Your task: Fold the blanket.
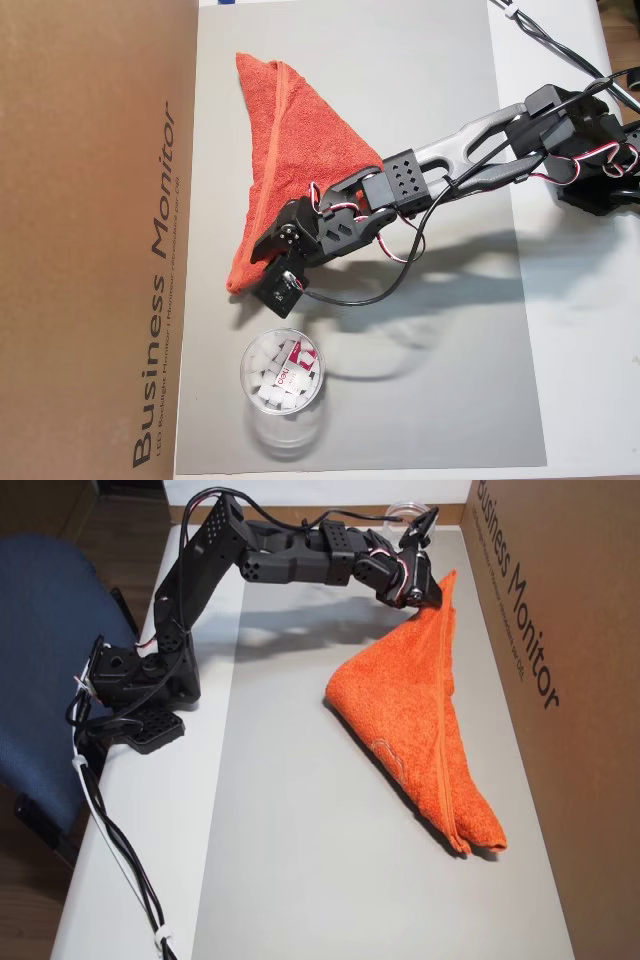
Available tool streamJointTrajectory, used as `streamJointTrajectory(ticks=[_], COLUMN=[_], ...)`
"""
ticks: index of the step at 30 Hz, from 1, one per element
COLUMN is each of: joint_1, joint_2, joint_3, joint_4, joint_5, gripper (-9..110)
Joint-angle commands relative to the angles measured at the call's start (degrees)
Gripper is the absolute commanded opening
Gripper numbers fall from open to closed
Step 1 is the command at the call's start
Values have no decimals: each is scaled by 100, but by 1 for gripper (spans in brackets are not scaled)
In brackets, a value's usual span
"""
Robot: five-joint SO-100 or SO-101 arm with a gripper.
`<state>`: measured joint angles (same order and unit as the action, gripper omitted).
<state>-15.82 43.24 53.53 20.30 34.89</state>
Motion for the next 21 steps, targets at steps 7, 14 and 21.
streamJointTrajectory(ticks=[7,14,21], joint_1=[-237,-299,-413], joint_2=[-114,-176,-176], joint_3=[-246,-246,-211], joint_4=[-97,-44,-35], joint_5=[44,896,1072], gripper=[3,17,18])
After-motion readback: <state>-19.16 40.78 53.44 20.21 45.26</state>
